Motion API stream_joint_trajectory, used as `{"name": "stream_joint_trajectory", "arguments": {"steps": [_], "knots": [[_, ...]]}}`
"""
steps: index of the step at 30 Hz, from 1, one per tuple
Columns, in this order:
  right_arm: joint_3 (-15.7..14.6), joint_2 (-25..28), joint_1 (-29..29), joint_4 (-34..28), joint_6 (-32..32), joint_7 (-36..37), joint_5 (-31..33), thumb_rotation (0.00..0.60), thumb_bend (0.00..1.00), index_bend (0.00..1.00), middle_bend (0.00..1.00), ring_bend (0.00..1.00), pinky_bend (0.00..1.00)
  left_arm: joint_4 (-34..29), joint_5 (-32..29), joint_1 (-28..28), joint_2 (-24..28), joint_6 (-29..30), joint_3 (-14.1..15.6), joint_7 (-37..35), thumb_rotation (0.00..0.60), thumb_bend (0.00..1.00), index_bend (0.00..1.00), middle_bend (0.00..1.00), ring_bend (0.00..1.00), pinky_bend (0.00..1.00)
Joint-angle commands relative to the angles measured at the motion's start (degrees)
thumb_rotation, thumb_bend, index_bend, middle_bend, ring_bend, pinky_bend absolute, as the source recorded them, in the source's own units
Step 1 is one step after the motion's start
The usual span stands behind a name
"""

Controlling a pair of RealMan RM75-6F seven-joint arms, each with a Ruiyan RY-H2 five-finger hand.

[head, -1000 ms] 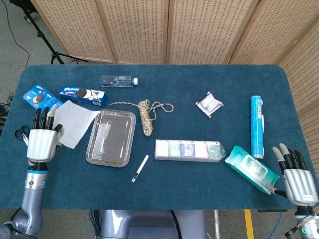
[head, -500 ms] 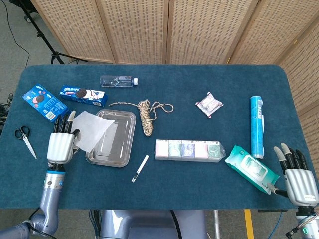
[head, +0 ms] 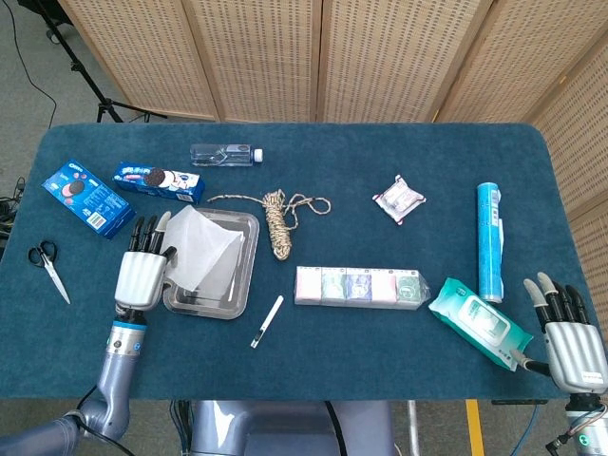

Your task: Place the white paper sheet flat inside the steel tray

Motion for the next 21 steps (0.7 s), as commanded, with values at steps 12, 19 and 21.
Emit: {"name": "stream_joint_trajectory", "arguments": {"steps": [12, 19, 21], "knots": [[0.02, 0.24, -0.13, -0.01, 0.19, 0.58, -0.06, 0.6, 0.0, 0.0, 0.0, 0.0, 0.0, 2.34, -8.32, -1.02, -8.24, -4.51, -1.58, 3.09, 0.6, 0.41, 0.84, 0.0, 0.0, 0.0], [-0.03, 0.3, -0.17, 0.0, 0.27, 0.75, -0.23, 0.6, 0.0, 0.0, 0.0, 0.0, 0.0, 2.21, -11.11, -0.87, -10.64, -3.81, -2.77, 5.08, 0.6, 0.41, 0.84, 0.0, 0.0, 0.0], [-0.03, 0.29, -0.15, 0.01, 0.25, 0.74, -0.26, 0.6, 0.0, 0.0, 0.0, 0.0, 0.0, 1.97, -11.79, -0.86, -11.22, -3.44, -3.26, 5.41, 0.6, 0.41, 0.84, 0.0, 0.0, 0.0]]}}
